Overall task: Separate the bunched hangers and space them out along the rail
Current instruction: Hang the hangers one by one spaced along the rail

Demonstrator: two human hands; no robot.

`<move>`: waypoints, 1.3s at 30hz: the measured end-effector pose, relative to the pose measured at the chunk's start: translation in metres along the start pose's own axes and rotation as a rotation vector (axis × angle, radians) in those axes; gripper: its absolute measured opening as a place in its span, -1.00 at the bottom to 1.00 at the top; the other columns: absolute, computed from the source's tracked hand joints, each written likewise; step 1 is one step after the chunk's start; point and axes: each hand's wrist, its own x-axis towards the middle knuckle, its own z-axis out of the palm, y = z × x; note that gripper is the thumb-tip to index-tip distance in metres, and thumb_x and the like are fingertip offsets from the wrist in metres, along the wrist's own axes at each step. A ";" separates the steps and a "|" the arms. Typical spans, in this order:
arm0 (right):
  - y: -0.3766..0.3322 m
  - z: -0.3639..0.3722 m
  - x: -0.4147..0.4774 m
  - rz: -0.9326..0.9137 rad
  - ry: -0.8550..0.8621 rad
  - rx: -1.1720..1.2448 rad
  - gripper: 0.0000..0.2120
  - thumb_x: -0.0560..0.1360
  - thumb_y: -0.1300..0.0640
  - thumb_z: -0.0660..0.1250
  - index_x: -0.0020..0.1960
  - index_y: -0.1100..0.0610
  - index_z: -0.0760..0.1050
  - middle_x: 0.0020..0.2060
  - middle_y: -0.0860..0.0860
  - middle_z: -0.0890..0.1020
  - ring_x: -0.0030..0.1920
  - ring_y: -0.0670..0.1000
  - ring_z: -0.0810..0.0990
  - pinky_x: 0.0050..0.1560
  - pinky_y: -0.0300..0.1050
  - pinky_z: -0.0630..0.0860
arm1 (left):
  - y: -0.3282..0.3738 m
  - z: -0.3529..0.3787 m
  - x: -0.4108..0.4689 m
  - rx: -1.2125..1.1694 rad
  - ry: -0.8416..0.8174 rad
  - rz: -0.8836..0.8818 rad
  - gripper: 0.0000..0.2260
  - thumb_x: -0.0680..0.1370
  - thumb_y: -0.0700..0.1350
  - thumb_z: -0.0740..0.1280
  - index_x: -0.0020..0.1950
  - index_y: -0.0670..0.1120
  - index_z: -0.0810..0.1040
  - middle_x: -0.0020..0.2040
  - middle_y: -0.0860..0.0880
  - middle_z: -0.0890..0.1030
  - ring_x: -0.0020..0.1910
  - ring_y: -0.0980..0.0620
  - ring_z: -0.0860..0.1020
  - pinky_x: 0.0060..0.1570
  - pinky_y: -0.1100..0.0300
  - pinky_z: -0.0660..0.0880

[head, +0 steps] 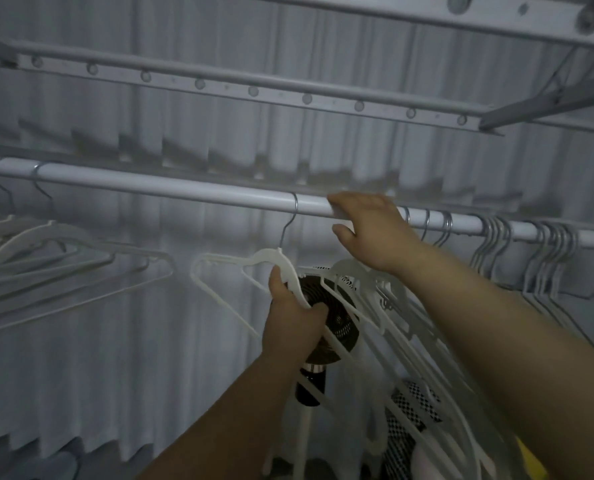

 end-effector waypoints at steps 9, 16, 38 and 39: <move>-0.027 0.008 0.009 0.031 0.082 -0.064 -0.56 0.54 0.08 0.16 0.40 0.09 0.23 0.36 0.04 0.36 0.37 0.08 0.27 0.46 -0.01 -0.07 | 0.004 -0.068 -0.007 -0.116 0.025 -0.017 -0.45 0.56 -0.30 0.14 0.47 0.05 0.07 -0.25 -0.02 0.50 -0.64 0.13 0.42 -0.65 0.38 0.35; -0.088 0.024 0.038 -0.050 0.089 0.021 -0.54 0.56 0.11 0.15 0.44 0.09 0.18 0.38 0.05 0.34 0.39 0.05 0.25 0.47 -0.07 -0.12 | 0.001 -0.143 0.003 -0.020 0.065 -0.061 -0.52 0.56 -0.26 0.12 0.44 0.08 0.17 -0.14 0.02 0.53 -0.60 0.12 0.42 -0.65 0.39 0.34; -0.150 0.066 0.079 0.022 0.372 -0.013 -0.54 0.32 0.11 0.16 0.15 0.27 0.51 -0.03 0.24 0.62 -0.02 0.29 0.57 0.17 0.14 0.38 | -0.009 -0.271 0.031 0.003 0.052 -0.100 -0.50 0.52 -0.29 0.15 0.41 0.09 0.24 -0.19 -0.02 0.57 -0.67 0.17 0.45 -0.65 0.35 0.33; -0.150 0.065 0.079 0.028 0.361 -0.016 -0.51 0.33 0.08 0.12 0.17 0.27 0.50 -0.01 0.23 0.62 0.00 0.28 0.56 0.19 0.09 0.34 | -0.009 -0.272 0.031 0.003 0.049 -0.100 -0.50 0.52 -0.29 0.15 0.40 0.08 0.24 -0.20 -0.02 0.57 -0.67 0.17 0.45 -0.65 0.35 0.33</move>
